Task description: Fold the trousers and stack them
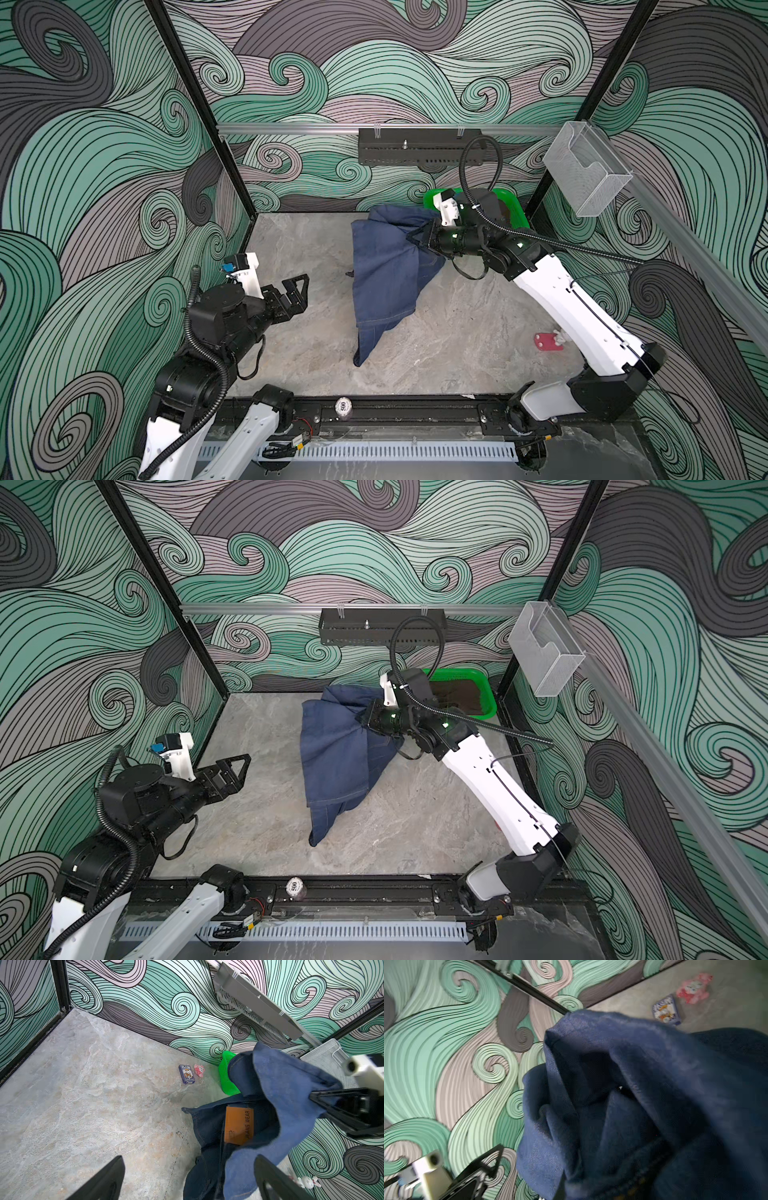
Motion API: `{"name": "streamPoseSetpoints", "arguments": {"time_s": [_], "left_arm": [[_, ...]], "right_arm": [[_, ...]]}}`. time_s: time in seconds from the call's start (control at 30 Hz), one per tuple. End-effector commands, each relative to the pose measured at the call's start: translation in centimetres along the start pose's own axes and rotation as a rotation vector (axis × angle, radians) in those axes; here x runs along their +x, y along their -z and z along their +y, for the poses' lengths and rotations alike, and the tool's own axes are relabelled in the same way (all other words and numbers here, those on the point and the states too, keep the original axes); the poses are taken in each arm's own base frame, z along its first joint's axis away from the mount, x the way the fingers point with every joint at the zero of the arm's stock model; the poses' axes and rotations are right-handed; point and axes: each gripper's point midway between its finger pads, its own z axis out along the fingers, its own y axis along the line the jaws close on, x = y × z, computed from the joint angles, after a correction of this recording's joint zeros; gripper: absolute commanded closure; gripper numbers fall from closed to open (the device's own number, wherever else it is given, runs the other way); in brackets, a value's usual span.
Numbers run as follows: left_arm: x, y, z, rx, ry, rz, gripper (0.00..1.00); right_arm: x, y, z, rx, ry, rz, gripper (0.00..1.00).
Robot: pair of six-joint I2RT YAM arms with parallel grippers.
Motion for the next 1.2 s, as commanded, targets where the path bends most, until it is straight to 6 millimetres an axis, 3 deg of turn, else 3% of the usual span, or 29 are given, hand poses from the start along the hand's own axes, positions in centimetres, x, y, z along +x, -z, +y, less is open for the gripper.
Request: {"name": "streamPoseSetpoints", "arguments": {"time_s": [0.0,0.07,0.1,0.13,0.23,0.37,0.47,0.53,0.6,0.73,0.9,1.17], "left_arm": [[0.8,0.1,0.2,-0.004,-0.01,0.036,0.01],[1.4,-0.2,0.3,-0.003,-0.015,0.059,0.02],[1.7,-0.3,0.3,-0.002,-0.019,0.069,0.01],[2.0,-0.3,0.4,-0.003,-0.023,0.081,0.01],[2.8,-0.4,0.8,-0.009,-0.029,0.103,0.01],[3.7,-0.2,1.3,-0.013,-0.024,0.116,0.02],[4.4,-0.1,1.4,-0.009,-0.02,0.138,0.01],[5.1,-0.2,1.4,-0.003,-0.017,0.168,0.01],[5.9,-0.4,1.3,0.011,-0.009,0.204,0.02],[8.0,-1.0,1.3,0.035,0.03,0.278,0.03],[9.9,-1.6,2.1,0.023,0.074,0.32,0.03],[11.1,-2.0,3.3,-0.012,0.125,0.327,0.03]], "right_arm": [[-0.4,-0.9,-5.4,0.11,0.021,-0.001,0.94],[0.1,-1.4,-9.4,0.201,0.003,0.016,0.81],[0.1,-1.2,-11.3,0.249,-0.004,0.015,0.69],[0.2,-0.7,-13.1,0.314,-0.001,0.005,0.49],[0.1,2.3,-15.9,0.48,0.036,-0.033,0.27],[0.8,7.3,-16.2,0.603,0.06,-0.09,0.01],[2.6,10.6,-15.7,0.667,0.095,-0.108,0.01],[4.9,11.2,-15.3,0.661,0.101,-0.091,0.01],[7.7,10.9,-15.4,0.656,0.099,-0.05,0.01],[13.1,8.2,-15.8,0.622,0.084,0.015,0.01],[18.6,3.1,-14.4,0.565,0.095,0.062,0.01],[24.4,-2.9,-11.2,0.698,0.122,0.042,0.0]]}}
